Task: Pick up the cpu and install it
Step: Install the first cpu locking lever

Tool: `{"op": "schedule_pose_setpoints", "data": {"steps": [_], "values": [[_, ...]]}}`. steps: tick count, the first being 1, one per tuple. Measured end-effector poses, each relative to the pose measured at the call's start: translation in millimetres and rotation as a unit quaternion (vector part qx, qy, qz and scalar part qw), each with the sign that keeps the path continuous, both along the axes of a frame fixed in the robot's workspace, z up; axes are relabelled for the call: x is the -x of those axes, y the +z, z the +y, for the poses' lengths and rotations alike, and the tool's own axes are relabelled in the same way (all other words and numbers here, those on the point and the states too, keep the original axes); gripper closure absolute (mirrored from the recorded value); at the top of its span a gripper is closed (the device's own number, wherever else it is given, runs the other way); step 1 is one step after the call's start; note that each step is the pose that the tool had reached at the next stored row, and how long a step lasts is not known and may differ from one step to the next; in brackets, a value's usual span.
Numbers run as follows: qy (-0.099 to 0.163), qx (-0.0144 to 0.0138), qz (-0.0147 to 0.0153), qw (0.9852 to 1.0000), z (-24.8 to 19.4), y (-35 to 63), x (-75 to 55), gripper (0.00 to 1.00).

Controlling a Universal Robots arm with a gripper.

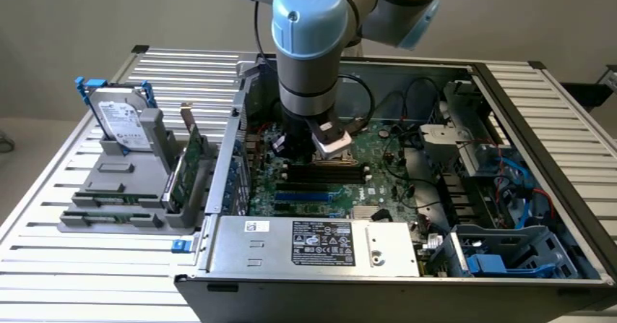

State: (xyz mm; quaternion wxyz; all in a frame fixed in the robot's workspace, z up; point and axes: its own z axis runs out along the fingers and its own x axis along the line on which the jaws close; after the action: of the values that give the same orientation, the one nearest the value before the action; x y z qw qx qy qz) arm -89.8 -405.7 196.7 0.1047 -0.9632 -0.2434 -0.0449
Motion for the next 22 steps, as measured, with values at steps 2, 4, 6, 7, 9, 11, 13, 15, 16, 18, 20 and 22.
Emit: {"op": "schedule_pose_setpoints", "data": {"steps": [2, 4, 6, 7, 9, 11, 13, 15, 16, 18, 20, 22], "values": [[-0.001, 0.0007, 0.0000, 1.0000, 0.7, -0.8, 0.0, 0.89], [-0.001, 0.0023, 0.0001, 1.0000, 1.5, -1.8, 0.0, 0.89], [-0.002, 0.0049, 0.0004, 1.0000, 2.4, -2.4, 0.0, 0.89], [-0.002, 0.0066, 0.0005, 1.0000, 3.0, -2.7, 0.0, 0.89], [-0.003, 0.0097, 0.0007, 0.9999, 4.1, -3.0, 0.0, 0.89], [-0.003, 0.0122, 0.0009, 0.9999, 5.5, -3.0, 0.0, 0.89], [-0.004, 0.0139, 0.0008, 0.9999, 6.4, -3.0, 0.1, 0.89], [-0.004, 0.0150, 0.0008, 0.9999, 7.1, -3.0, 0.0, 0.89], [-0.004, 0.0157, 0.0008, 0.9999, 7.3, -3.0, 0.0, 0.89], [-0.004, 0.0182, 0.0007, 0.9998, 7.6, -2.9, 0.0, 0.89], [-0.004, 0.0225, 0.0007, 0.9997, 7.9, -2.9, 0.0, 0.89], [-0.004, 0.0277, 0.0007, 0.9996, 8.1, -2.9, 0.0, 0.89]]}}
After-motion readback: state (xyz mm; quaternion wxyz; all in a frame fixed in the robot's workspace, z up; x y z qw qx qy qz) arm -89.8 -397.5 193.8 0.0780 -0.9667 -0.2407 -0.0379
